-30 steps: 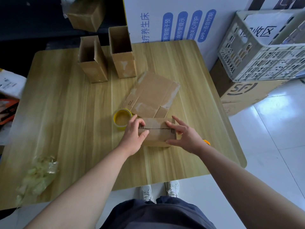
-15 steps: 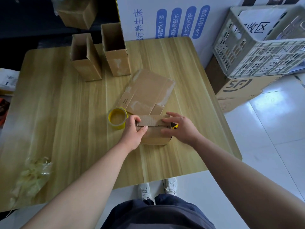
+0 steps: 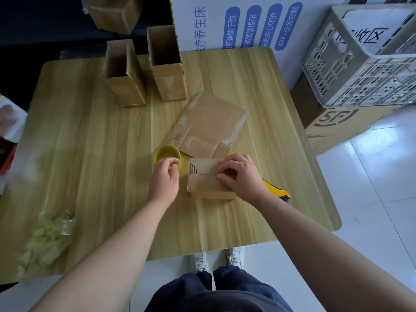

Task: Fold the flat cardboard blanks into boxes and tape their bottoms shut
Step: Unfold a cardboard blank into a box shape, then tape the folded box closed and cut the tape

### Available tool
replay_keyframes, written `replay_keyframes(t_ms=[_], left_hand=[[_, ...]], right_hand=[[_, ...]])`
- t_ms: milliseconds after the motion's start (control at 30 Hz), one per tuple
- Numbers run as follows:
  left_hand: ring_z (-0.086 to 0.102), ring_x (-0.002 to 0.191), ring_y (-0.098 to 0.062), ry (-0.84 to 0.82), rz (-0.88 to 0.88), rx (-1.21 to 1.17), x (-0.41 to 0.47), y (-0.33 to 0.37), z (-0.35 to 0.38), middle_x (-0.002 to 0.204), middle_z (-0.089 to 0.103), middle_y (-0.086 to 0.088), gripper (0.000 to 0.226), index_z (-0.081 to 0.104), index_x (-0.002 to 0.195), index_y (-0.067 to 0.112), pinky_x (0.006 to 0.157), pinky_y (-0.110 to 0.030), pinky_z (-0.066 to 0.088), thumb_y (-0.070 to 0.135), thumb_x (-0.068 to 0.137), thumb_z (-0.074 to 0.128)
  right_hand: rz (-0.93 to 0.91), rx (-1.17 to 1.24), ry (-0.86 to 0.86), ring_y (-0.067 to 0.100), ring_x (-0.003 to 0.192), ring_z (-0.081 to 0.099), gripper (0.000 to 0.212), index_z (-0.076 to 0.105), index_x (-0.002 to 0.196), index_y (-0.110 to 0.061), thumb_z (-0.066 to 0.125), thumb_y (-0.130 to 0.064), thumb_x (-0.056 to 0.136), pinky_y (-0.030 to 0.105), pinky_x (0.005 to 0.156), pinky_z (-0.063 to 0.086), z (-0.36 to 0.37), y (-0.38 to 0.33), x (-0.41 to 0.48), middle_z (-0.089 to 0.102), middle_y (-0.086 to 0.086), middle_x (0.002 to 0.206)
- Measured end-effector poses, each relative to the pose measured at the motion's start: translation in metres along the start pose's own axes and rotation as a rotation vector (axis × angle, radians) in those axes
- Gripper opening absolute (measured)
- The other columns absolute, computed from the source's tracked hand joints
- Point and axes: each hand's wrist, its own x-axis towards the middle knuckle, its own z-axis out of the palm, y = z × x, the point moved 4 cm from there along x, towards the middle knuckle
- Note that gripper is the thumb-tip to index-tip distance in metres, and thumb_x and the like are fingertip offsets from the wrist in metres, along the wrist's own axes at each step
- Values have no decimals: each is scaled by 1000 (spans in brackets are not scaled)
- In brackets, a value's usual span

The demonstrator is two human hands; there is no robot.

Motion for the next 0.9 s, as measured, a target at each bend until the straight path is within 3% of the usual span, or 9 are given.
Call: replay_keyframes(t_ms=[100,200,367,500,600,700,900], left_hand=[[51,121,-30,-132,-18,372,18,-23,2,136,51,-8,39,54,130,12,101,-39,42,13,91,58],[48,121,-33,-243,-2,591,30,-34,9,130,56,-11,51,47,136,20,97,-39,43,22,88,62],[49,116,-31,-203,105,752,39,-42,12,117,66,-6,29,65,119,21,86,-36,36,19,91,58],[57,104,-34,-59,22,318,33,-25,-10,115,66,-13,29,63,122,6,83,-34,42,15,96,55],[61,95,-16,-19,24,-52,10,12,-33,106,65,-1,27,61,121,7,79,-22,44,15,96,55],[64,96,-2,-110,70,-372,-24,49,-43,103,69,6,17,62,107,20,82,-12,47,9,95,57],[68,92,-9,-280,24,-568,-63,71,-14,95,73,2,27,64,99,20,81,-16,49,-5,88,61]], right_hand=[[35,5,-6,14,98,44,8,75,88,-24,76,-23,80,21,85,34,-1,1,4,55,-14,99],[58,17,-18,13,97,44,10,76,89,-25,77,-22,79,20,85,33,0,3,7,55,-15,98],[83,21,-32,14,99,45,11,75,89,-28,76,-23,80,21,87,35,1,4,7,56,-14,99],[119,25,-35,13,99,44,11,75,90,-27,76,-21,80,21,86,34,1,0,8,55,-13,99],[155,9,-59,13,101,41,11,75,91,-30,73,-23,83,26,89,37,1,-3,9,55,-14,101],[164,7,-82,17,106,42,13,76,93,-32,70,-23,85,31,96,37,2,-8,10,56,-14,102],[144,-40,-60,27,106,47,16,77,93,-28,70,-18,83,37,97,38,0,-14,10,65,-4,108]])
